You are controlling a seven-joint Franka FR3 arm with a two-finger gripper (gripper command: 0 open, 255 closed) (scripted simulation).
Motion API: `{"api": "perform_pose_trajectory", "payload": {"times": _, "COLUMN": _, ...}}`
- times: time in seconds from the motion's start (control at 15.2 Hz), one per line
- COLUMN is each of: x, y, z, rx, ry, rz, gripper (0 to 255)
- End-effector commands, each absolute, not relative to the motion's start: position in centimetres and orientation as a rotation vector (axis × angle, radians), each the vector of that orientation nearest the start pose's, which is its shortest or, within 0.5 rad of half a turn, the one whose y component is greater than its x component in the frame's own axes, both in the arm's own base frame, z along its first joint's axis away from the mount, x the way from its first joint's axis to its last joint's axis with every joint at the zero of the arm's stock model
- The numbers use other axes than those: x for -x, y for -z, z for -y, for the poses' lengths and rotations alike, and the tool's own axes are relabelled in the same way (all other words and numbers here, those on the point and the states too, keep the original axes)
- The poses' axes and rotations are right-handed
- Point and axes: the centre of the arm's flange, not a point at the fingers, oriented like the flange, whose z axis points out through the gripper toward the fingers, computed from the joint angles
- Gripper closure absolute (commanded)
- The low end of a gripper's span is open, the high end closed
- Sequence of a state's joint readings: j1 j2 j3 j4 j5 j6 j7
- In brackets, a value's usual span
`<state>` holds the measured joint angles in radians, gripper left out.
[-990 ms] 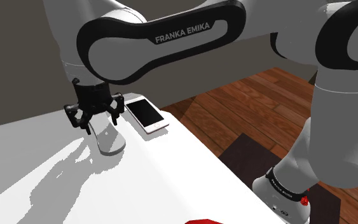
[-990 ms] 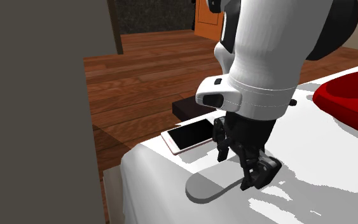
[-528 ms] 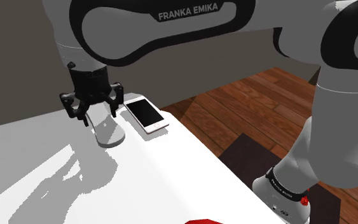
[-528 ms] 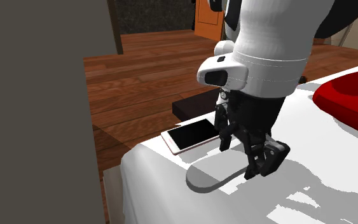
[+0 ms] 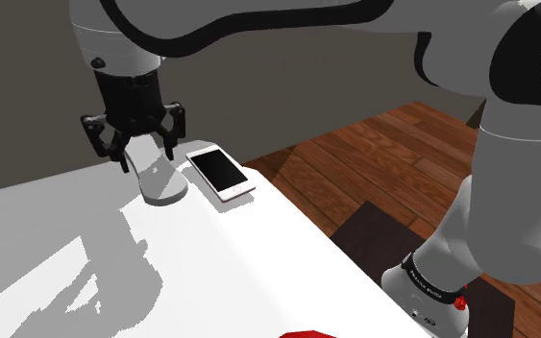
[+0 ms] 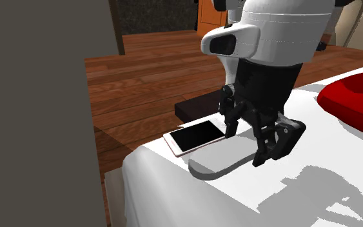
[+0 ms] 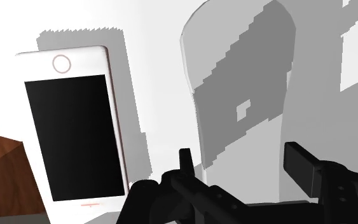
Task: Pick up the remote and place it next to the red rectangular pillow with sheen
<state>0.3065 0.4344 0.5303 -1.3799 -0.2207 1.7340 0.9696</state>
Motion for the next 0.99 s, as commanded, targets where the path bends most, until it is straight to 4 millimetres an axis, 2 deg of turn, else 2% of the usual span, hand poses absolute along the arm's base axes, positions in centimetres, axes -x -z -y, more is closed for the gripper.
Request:
{"api": "perform_pose_trajectory", "payload": {"times": 0.0, "x": -50.8, "y": -50.0, "z": -44.3, "rx": 3.153, "ry": -0.019, "rz": -0.210, "gripper": 255}}
{"api": "perform_pose_trajectory", "payload": {"times": 0.92, "x": -50.8, "y": -57.4, "z": -44.3, "rx": 3.153, "ry": -0.019, "rz": -0.210, "gripper": 255}}
